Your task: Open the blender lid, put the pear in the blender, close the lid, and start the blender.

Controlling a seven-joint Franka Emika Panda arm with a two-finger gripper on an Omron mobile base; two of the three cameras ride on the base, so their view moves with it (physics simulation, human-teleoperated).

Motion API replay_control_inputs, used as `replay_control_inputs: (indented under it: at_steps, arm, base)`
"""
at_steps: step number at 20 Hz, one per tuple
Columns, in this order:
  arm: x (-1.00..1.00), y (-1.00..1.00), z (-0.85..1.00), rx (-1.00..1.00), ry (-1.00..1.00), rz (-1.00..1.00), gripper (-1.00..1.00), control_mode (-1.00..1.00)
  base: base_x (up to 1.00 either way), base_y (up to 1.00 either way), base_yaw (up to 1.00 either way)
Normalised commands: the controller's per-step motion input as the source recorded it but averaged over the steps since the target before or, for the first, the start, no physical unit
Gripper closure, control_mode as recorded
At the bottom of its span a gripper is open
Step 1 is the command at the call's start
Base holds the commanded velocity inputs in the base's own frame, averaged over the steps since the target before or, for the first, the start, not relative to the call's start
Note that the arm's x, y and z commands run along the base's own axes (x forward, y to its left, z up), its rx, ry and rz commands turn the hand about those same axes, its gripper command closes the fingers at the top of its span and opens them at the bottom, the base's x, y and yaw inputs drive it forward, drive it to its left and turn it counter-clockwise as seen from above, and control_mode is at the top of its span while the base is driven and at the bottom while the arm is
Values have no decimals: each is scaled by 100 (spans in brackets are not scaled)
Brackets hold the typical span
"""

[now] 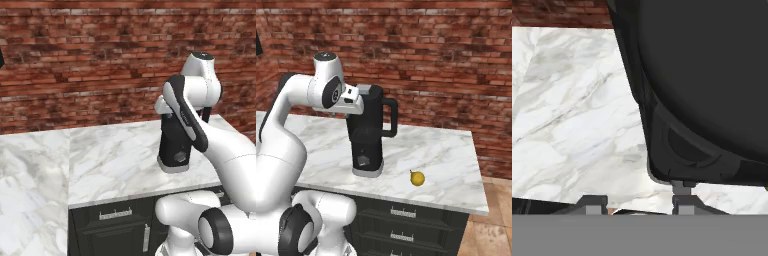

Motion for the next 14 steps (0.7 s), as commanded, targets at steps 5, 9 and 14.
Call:
replay_control_inputs:
  at_steps: [5,9,14]
  arm:
    - [-18,0,2,0,-13,0,-100,-100]
    - [-36,-25,61,0,-35,-3,-100,-100]
    - [-20,-40,93,0,-26,-5,-100,-100]
  base:
    - [0,0,0]
    - [0,0,0]
    - [0,0,0]
